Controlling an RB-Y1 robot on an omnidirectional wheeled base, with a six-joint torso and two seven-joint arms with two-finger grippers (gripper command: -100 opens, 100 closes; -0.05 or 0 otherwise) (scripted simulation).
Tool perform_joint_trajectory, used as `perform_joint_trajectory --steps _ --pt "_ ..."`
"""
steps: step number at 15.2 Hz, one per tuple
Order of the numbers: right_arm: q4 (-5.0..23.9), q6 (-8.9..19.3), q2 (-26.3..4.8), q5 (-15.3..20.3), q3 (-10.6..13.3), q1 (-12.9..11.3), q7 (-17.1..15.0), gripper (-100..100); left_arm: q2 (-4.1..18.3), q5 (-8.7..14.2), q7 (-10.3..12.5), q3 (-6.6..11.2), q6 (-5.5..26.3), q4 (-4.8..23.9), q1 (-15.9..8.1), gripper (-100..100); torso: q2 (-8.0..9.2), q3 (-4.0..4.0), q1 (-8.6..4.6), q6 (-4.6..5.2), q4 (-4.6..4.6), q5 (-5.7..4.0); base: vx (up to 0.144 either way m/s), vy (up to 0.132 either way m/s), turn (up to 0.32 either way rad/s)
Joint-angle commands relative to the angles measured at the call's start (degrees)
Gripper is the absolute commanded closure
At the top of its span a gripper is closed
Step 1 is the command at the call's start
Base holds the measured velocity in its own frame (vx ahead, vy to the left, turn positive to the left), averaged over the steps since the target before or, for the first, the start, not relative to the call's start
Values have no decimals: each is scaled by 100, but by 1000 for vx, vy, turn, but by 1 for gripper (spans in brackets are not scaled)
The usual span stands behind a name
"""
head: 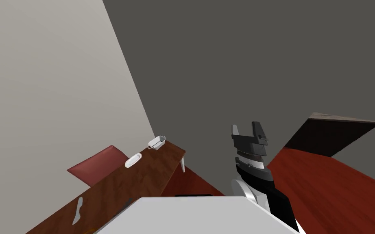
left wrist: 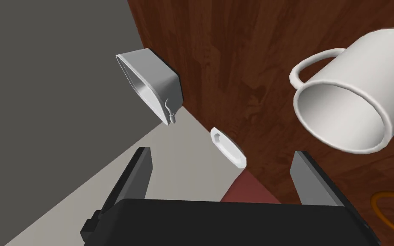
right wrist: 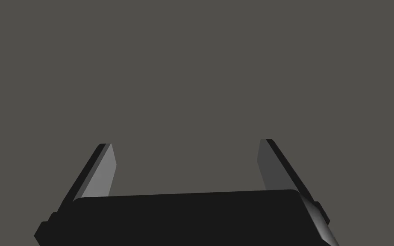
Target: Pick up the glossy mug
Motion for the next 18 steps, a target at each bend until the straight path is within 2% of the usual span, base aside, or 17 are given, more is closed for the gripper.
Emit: perform_joint_trajectory --steps 1,2,3,4,6,7,8,9,10,11,12,13,14,15,16,17,18 --pt "0 0 0 0 0 0 0 0 10 -91 102 -37 49 236 68 -100 0 0 0 0 0 0 15 21 -292" --pt "0 0 0 0 0 0 0 0 57 -206 255 -91 117 377 149 -100 -1 -1 0 -3 -1 0 21 25 -396" --pt "0 0 0 0 0 0 0 0 57 -206 255 -91 117 489 149 -100 -2 -1 2 0 -1 0 19 36 -316" --pt "0 0 0 0 0 1 0 0 100 -321 408 -149 181 658 226 -100 -3 -2 5 -2 -1 1 26 35 -397" --pt "0 0 0 0 -1 1 0 0 100 -321 408 -149 181 766 226 -100 -6 -3 9 -4 -2 2 20 44 -143" --pt "0 0 0 0 -1 2 0 0 139 -436 560 -214 241 927 298 -100 -5 -3 7 -7 -2 2 21 26 -232" --pt "0 0 0 0 0 1 0 0 139 -436 560 -214 241 1023 298 -100 -5 -3 4 -3 -2 1 22 27 -249" --pt "0 0 0 0 -1 1 0 0 173 -549 712 -283 298 1191 364 -100 -6 -4 4 -3 -2 0 31 29 -353" --pt "0 0 0 0 0 0 0 0 173 -549 712 -283 298 1272 364 -100 -8 -5 5 -1 -2 0 33 38 -324" --pt "0 0 0 0 -1 1 0 0 202 -660 861 -356 350 1415 424 -100 -10 -6 7 -2 -2 0 33 48 -360" --pt "0 0 0 0 0 0 0 0 202 -660 861 -356 350 1512 424 -100 -12 -7 11 0 -2 2 33 55 -236" --pt "0 0 -1 0 -1 1 0 0 226 -769 1006 -432 397 1742 478 -100 -12 -7 12 -5 -3 2 38 54 -246" --pt "0 0 -1 0 -1 1 0 0 226 -769 1006 -432 397 1742 478 -100 -14 -8 13 -3 -4 2 38 46 -227" --pt "0 0 -1 0 -1 1 0 0 245 -874 1147 -511 440 1960 526 -100 -16 -9 11 -3 -3 2 40 41 -315" --pt "0 0 -1 0 -1 1 0 0 245 -874 1147 -511 440 1960 526 -100 -16 -10 10 -2 -4 1 41 43 -243" --pt "0 0 -1 0 -1 1 0 0 261 -975 1283 -592 478 2136 567 -100 -18 -10 9 -4 -4 2 53 43 -274" --pt "0 0 -1 0 -1 1 0 0 261 -975 1283 -592 478 2165 567 -100 -21 -12 8 -3 -5 1 50 46 -202"
